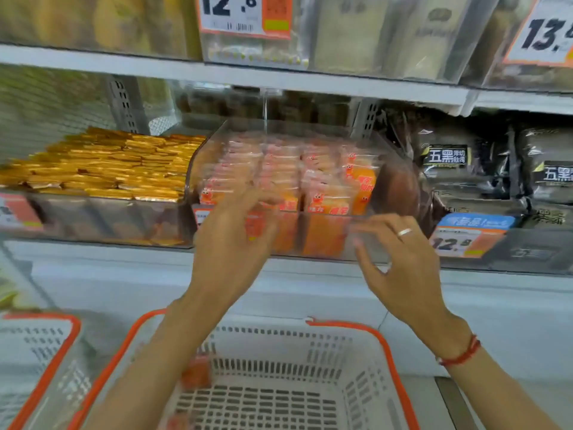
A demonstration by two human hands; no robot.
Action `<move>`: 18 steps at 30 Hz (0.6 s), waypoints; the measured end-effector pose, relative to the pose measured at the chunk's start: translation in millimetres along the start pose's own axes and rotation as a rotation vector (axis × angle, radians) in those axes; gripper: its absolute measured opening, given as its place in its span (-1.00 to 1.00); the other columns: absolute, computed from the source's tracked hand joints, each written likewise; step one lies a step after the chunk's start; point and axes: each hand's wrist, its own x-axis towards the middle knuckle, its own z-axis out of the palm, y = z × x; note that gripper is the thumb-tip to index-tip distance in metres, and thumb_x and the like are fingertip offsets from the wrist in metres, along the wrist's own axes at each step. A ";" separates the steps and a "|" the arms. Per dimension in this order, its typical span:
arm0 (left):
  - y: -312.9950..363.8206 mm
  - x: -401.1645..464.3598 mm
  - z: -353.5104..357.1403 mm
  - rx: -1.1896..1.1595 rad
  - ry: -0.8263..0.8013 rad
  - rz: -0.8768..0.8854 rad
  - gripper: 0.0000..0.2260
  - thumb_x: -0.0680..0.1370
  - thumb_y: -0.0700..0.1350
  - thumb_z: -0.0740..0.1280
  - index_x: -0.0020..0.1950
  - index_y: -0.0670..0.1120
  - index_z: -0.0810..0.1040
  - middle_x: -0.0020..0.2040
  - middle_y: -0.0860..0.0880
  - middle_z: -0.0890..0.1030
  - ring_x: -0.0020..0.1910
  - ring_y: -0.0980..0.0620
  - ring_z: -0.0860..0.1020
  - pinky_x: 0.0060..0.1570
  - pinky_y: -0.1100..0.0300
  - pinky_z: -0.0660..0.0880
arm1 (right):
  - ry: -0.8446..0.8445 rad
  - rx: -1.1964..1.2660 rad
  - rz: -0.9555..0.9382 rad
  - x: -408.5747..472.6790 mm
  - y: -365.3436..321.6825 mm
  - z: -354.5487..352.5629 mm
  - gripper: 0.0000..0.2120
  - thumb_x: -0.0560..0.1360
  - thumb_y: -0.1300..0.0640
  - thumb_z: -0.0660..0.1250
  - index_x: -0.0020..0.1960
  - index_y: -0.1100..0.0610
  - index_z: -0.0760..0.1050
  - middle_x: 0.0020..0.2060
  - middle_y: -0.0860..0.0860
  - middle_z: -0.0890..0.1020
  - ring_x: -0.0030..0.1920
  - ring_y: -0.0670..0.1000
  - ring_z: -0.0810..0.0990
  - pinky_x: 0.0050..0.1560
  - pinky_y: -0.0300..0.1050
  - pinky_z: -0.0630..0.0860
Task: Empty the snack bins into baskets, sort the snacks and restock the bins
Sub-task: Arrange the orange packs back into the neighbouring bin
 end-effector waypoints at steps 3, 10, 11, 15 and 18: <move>-39.7 -70.8 -25.2 -0.024 0.010 -0.256 -0.85 0.50 0.00 0.26 -0.03 0.25 0.53 -0.11 0.33 0.58 -0.10 0.26 0.54 -0.16 0.42 0.43 | -0.279 0.126 0.000 -53.3 -36.2 39.8 -0.82 0.57 0.09 0.26 0.01 0.12 0.62 -0.08 0.01 0.63 -0.05 0.06 0.56 -0.09 -0.10 0.53; -149.1 -236.8 -28.3 0.287 -0.311 -0.872 -0.82 0.55 -0.14 0.31 0.11 0.04 0.60 -0.01 0.03 0.63 0.03 -0.06 0.60 -0.02 0.11 0.47 | -1.311 0.245 0.275 -215.7 -98.7 115.5 -0.71 0.64 0.02 0.18 0.34 -0.01 0.45 0.22 -0.01 0.54 0.13 0.03 0.53 0.16 -0.08 0.46; -155.1 -250.4 -24.7 0.333 -0.455 -0.900 -0.79 0.57 -0.16 0.29 0.16 0.01 0.60 0.06 0.00 0.63 0.09 -0.08 0.58 0.03 0.12 0.45 | -1.444 0.252 0.304 -234.7 -105.5 119.7 -0.68 0.64 0.00 0.17 0.38 -0.01 0.40 0.28 0.00 0.50 0.18 0.02 0.51 0.20 -0.08 0.44; -171.3 -290.6 -13.0 0.432 -0.977 -0.862 -0.81 0.57 -0.09 0.24 0.15 0.00 0.54 0.22 -0.06 0.59 0.17 -0.10 0.55 0.21 -0.02 0.45 | -1.971 0.181 0.449 -286.2 -121.5 128.4 -0.28 0.57 -0.26 0.17 0.57 0.10 0.07 0.55 0.08 0.13 0.51 0.10 0.17 0.49 0.02 0.16; -169.0 -309.1 -7.6 0.460 -1.122 -1.134 -0.40 0.53 0.21 0.29 0.47 -0.07 0.32 0.37 -0.11 0.46 0.27 -0.11 0.48 0.18 0.06 0.45 | -2.255 -0.084 0.441 -286.7 -124.6 125.4 -0.07 0.49 -0.37 0.18 0.58 0.22 -0.04 0.56 0.14 0.07 0.53 0.16 0.12 0.50 0.03 0.14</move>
